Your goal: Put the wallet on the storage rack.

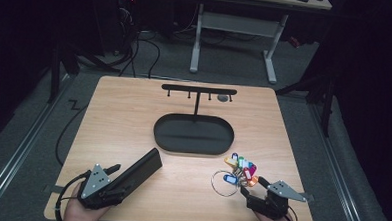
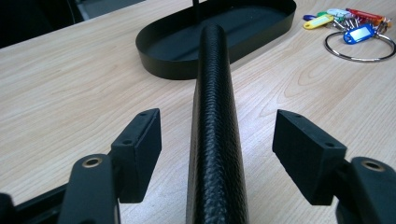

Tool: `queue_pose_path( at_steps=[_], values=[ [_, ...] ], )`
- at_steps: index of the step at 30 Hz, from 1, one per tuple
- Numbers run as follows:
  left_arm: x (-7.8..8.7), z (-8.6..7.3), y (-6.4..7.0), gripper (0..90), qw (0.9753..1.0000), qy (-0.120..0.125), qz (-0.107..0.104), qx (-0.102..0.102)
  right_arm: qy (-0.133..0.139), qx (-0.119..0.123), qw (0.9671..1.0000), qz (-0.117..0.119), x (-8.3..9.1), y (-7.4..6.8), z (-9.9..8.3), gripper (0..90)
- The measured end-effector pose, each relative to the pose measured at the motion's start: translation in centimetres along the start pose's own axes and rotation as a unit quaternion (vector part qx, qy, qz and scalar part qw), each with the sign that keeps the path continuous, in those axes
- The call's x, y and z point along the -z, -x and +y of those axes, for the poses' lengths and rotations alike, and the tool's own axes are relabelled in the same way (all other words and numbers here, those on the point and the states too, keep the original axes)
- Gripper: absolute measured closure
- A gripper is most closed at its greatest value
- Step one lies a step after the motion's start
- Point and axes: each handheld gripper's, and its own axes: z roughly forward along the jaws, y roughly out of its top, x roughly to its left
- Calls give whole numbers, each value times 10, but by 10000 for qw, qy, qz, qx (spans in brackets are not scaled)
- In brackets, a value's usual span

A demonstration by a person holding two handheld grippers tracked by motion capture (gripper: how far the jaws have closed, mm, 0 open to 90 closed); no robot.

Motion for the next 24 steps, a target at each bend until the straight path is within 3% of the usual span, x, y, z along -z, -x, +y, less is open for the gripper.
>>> queue_pose_path(
  at_steps=[4, 8, 10, 13, 16, 21, 24],
  values=[
    [-5, 3, -6, 294, 9992, -322, -98, 231, -34, -37, 9999, 131, -3, 1, 0, 216],
    [-6, 11, -7, 291, 9974, -704, -100, 97, 60, -75, 9996, 276, -1, 2, 2, 217],
    [-8, 15, -4, 246, 9959, -904, -64, -58, 123, -107, 9994, 317, 2, 3, 3, 218],
    [-10, 22, 3, 233, 9916, -1225, -16, -410, 237, -139, 9990, 342, 6, 5, 3, 219],
    [-10, 29, 5, 247, 9887, -1391, -53, -563, 290, -240, 9987, 344, 9, 8, 3, 221],
    [-9, 42, 2, 241, 9817, -1797, -173, -613, 330, -355, 9983, 335, 11, 9, 3, 227],
    [-11, 48, -5, 247, 9764, -2078, -303, -498, 316, -329, 9984, 335, 10, 8, 3, 228]
  ],
)
